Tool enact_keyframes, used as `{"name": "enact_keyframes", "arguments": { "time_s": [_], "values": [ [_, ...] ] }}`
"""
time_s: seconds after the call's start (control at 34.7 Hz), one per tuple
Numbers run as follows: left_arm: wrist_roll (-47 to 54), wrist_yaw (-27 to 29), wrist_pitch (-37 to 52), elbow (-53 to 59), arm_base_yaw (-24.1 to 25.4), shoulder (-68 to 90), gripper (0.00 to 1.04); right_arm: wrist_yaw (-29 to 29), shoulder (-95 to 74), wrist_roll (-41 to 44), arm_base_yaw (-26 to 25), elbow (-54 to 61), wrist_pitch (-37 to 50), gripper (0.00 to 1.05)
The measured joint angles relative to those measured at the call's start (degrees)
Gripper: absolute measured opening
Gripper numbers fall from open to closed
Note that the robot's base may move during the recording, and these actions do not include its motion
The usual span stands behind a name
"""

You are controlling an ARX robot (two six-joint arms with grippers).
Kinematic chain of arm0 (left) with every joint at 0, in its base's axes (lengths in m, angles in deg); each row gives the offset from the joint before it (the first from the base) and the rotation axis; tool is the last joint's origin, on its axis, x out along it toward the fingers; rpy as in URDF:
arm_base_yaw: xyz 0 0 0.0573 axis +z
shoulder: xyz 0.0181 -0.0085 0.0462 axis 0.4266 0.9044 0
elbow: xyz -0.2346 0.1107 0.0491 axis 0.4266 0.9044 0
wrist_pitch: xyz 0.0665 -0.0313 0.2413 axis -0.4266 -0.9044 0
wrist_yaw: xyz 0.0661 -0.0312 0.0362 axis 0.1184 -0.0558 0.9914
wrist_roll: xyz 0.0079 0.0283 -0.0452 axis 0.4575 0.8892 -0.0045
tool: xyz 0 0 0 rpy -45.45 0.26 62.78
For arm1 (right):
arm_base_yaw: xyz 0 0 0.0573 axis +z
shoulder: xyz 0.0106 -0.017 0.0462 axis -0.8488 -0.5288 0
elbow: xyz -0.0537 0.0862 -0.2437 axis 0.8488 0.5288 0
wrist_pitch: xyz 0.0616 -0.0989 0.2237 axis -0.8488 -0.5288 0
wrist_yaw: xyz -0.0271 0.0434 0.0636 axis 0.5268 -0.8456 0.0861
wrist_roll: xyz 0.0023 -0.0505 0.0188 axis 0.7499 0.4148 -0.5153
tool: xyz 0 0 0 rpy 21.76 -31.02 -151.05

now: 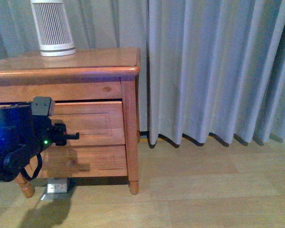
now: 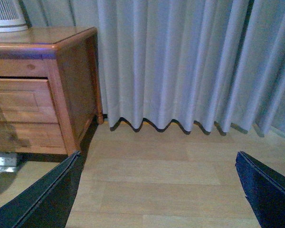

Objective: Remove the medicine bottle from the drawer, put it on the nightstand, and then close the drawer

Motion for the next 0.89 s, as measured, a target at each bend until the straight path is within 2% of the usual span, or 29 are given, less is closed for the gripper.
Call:
{"name": "enact_keyframes", "arguments": {
  "time_s": [0.26, 0.55, 0.89],
  "values": [
    [0.2, 0.0, 5.5, 17.2, -0.5, -8.7, 0.23, 0.0, 0.0, 0.0, 0.0, 0.0, 0.0, 0.98],
    [2.7, -0.6, 7.7, 38.7, -0.8, -20.3, 0.23, 0.0, 0.0, 0.0, 0.0, 0.0, 0.0, 0.98],
    [3.7, -0.6, 6.7, 47.3, -0.8, -25.9, 0.23, 0.0, 0.0, 0.0, 0.0, 0.0, 0.0, 0.98]
  ]
}}
